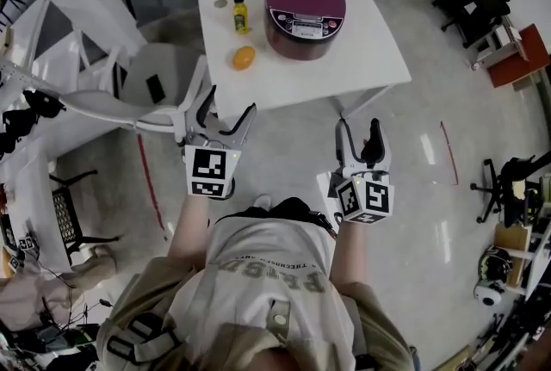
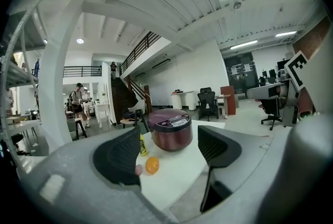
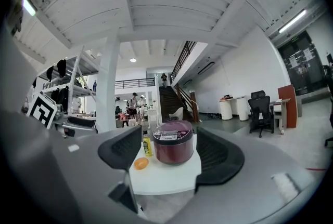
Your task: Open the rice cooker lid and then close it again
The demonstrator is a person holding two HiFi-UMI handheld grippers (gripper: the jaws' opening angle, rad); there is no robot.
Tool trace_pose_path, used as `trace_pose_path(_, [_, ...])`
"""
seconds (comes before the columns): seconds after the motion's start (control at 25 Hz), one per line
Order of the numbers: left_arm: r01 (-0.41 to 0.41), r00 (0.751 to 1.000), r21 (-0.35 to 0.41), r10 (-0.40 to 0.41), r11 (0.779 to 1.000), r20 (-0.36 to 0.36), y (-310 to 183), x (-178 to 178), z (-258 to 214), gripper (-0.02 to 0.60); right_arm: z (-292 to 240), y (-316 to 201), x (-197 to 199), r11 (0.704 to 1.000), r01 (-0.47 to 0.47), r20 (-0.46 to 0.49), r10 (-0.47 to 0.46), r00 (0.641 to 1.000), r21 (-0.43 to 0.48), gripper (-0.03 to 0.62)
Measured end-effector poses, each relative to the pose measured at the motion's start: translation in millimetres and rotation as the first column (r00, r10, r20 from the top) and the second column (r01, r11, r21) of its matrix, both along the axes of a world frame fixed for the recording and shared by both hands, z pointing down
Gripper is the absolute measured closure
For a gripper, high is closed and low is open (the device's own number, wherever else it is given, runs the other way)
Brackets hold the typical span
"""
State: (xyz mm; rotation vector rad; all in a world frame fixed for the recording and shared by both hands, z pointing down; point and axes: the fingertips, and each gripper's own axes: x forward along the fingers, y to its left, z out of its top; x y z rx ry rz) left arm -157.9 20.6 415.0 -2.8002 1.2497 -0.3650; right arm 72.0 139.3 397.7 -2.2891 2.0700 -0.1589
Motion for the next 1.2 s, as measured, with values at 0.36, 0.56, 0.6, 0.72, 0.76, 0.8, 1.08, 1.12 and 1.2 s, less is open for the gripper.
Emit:
trace_pose_path(0.36, [0.000, 1.000, -0.040, 0.001, 0.999, 0.026, -22.5, 21.0, 22.5, 0.221, 23.1, -28.6, 21.8, 0.999, 0.015, 0.032, -0.014, 0.999, -0.049, 0.281])
trace_pose_path(0.56, [0.038, 0.999, -0.040, -0.037, 0.998, 0.037, -44.6, 33.4, 25.1, 0.221, 27.1, -58.3, 44.7, 0.998, 0.046, 0.059, -0.043, 0.997, -0.044, 0.278])
trace_pose_path(0.6, [0.048, 0.998, -0.038, -0.046, 0.998, 0.038, -50.5, 36.3, 24.2, 0.221, 26.9, -65.8, 49.5, 0.998, 0.054, 0.062, -0.052, 0.997, -0.043, 0.278])
trace_pose_path(0.72, [0.077, 0.996, -0.033, -0.075, 0.997, 0.036, -69.4, 47.9, 21.0, 0.221, 25.6, -89.8, 62.5, 0.995, 0.089, 0.061, -0.086, 0.994, -0.041, 0.276])
trace_pose_path(0.76, [0.086, 0.996, -0.030, -0.085, 0.996, 0.039, -75.9, 52.5, 20.4, 0.221, 25.4, -98.3, 66.8, 0.994, 0.102, 0.060, -0.099, 0.993, -0.041, 0.277])
trace_pose_path(0.8, [0.095, 0.995, -0.027, -0.094, 0.995, 0.046, -82.3, 57.4, 20.4, 0.221, 25.5, -107.0, 71.5, 0.993, 0.114, 0.058, -0.112, 0.992, -0.042, 0.276])
trace_pose_path(1.08, [0.155, 0.984, -0.035, -0.151, 0.987, 0.099, -114.8, 84.3, 27.3, 0.221, 24.9, -158.8, 105.3, 0.981, 0.188, 0.051, -0.186, 0.981, -0.045, 0.275])
trace_pose_path(1.12, [0.164, 0.982, -0.035, -0.160, 0.986, 0.100, -119.4, 87.9, 27.0, 0.221, 24.3, -165.4, 109.2, 0.979, 0.198, 0.052, -0.196, 0.979, -0.043, 0.275])
trace_pose_path(1.2, [0.180, 0.979, -0.033, -0.176, 0.983, 0.099, -128.4, 95.8, 25.8, 0.221, 24.2, -178.3, 115.5, 0.975, 0.220, 0.056, -0.218, 0.974, -0.040, 0.275])
